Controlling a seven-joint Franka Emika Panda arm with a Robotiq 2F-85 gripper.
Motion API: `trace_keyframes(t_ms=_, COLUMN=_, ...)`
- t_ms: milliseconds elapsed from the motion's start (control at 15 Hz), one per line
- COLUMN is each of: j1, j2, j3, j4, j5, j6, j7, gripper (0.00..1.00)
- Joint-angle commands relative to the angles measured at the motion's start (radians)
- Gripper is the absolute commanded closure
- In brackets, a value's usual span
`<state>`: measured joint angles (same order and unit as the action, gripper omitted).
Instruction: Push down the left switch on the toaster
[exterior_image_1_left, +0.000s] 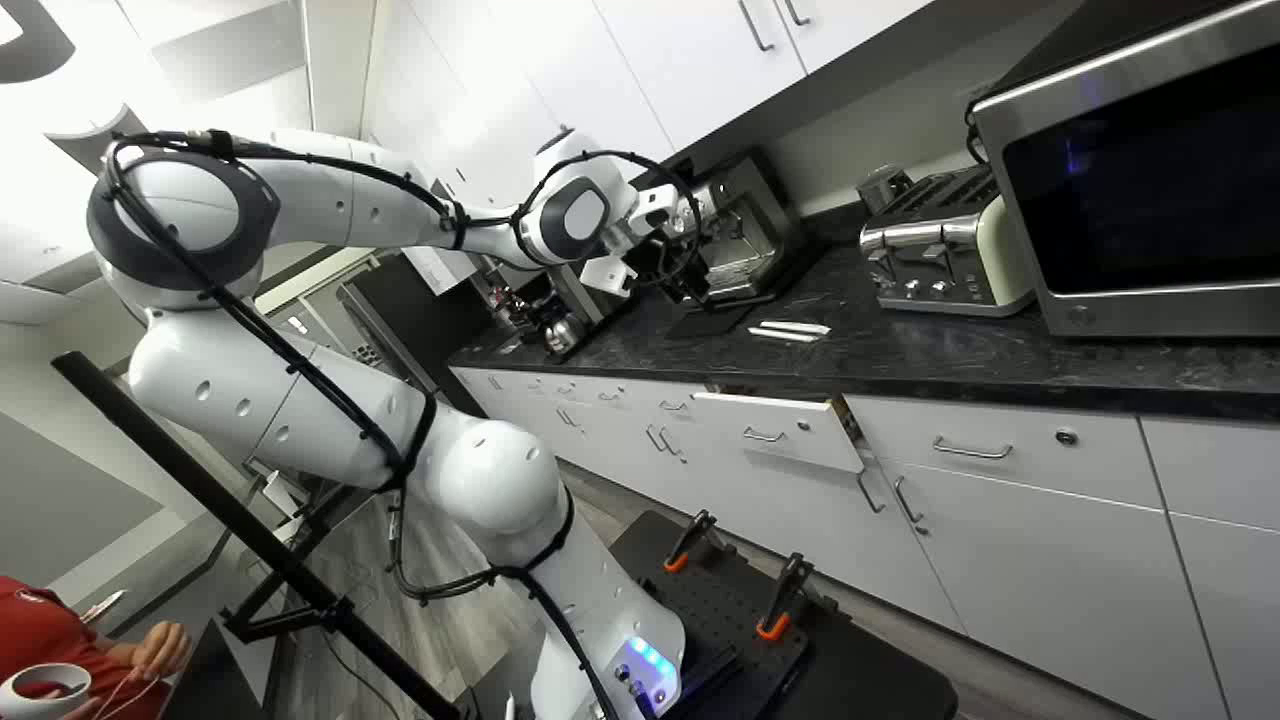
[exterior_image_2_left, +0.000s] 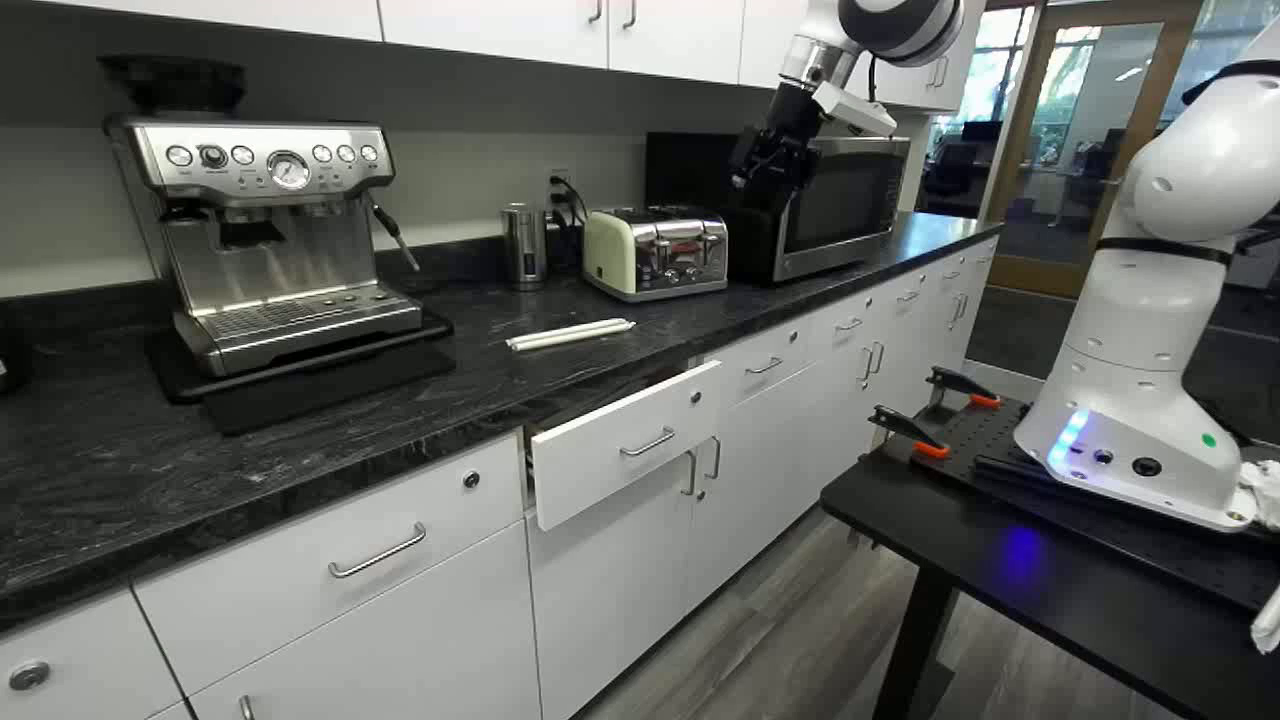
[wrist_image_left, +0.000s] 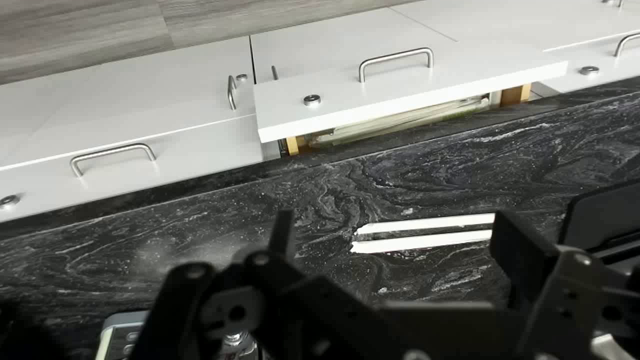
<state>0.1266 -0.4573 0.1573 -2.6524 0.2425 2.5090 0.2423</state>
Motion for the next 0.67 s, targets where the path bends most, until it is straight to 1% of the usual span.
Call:
trace_keyframes(t_ms=0, j1=0.004, j2=0.0, j3=-0.005, j4=0.001, j5=-0.004, j6=-0.003, j7=0.003, gripper=0.0)
trace_keyframes(t_ms=267, j1=0.004, j2=0.0, j3=-0.005, j4=0.001, j5=-0.004, j6=-0.003, j7=0.003, gripper=0.0)
trace_keyframes(t_ms=400, j1=-0.025, j2=0.03, j3=-0.004, j4=0.034, j5=-0.049, j6=-0.009, j7=0.002, gripper=0.0)
trace_keyframes(t_ms=600, j1=-0.074, j2=0.111, j3=-0.007, j4=0.098, j5=-0.144, j6=-0.023, j7=-0.005, gripper=0.0)
